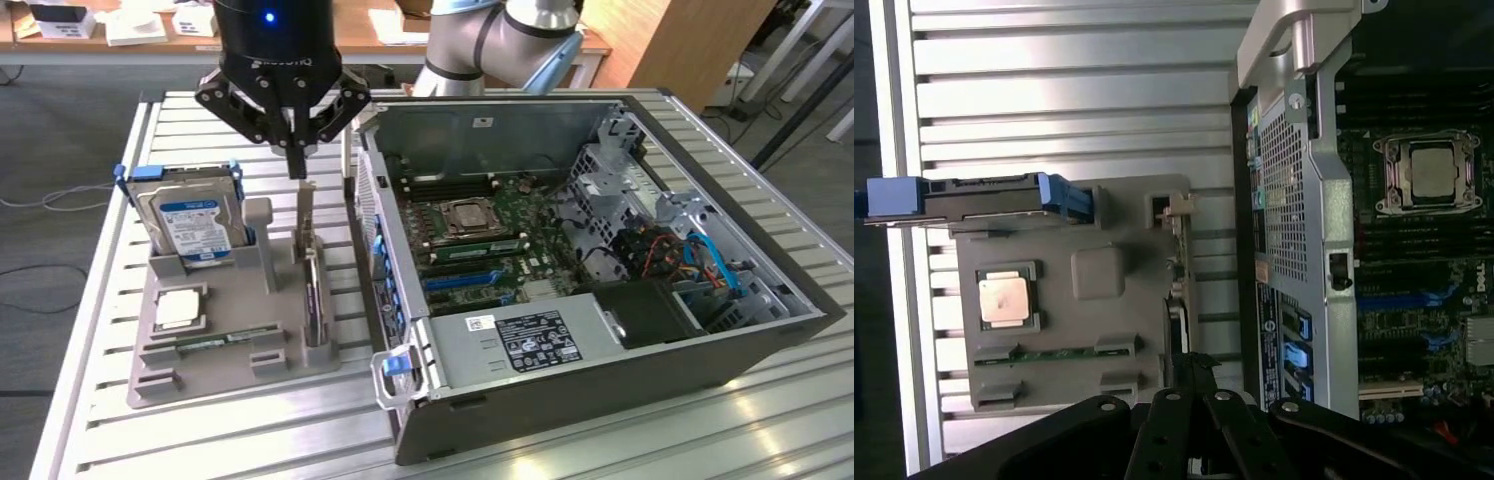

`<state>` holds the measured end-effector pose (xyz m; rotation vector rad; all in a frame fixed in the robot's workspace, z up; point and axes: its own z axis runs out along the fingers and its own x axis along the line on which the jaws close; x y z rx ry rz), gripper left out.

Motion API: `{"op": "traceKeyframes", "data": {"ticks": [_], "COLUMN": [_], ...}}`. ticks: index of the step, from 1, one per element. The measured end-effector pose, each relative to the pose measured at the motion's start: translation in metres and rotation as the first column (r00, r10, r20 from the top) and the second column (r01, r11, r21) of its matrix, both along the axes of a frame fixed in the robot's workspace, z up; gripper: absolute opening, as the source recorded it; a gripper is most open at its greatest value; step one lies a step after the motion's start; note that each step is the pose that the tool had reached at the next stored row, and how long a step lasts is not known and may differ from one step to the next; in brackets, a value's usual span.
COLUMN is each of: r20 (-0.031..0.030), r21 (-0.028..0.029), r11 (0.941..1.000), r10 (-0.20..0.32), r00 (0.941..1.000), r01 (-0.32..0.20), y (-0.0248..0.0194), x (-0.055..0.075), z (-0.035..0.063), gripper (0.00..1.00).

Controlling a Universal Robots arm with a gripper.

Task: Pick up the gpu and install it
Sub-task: 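Reach for the gpu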

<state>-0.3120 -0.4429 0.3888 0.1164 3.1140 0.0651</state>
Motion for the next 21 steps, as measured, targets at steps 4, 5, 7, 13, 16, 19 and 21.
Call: {"op": "traceKeyframes", "data": {"ticks": [4,5,7,13,16,19,21], "r20": [0.0001,0.0,0.0001,0.0,0.0,0.0,0.0], "r21": [0.0001,0.0,-0.0001,-0.0001,-0.0001,-0.0001,-0.0001], "r11": [1.0,1.0,1.0,1.0,1.0,1.0,1.0], "r10": [0.0,0.0,0.0,0.0,0.0,0.0,0.0], "r00": [1.0,1.0,1.0,1.0,1.0,1.0,1.0], "r01": [0.0,0.0,0.0,0.0,0.0,0.0,0.0], "y": [-0.0063,-0.0071,-0.0071,-0.0072,-0.0072,-0.0074,-0.0074], "x": [0.0,-0.0001,0.0,0.0,0.0,0.0,0.0], "z": [0.0,0.0,0.0,0.0,0.0,0.0,0.0], "gripper": [0.11,0.11,0.11,0.11,0.11,0.24,0.29]}}
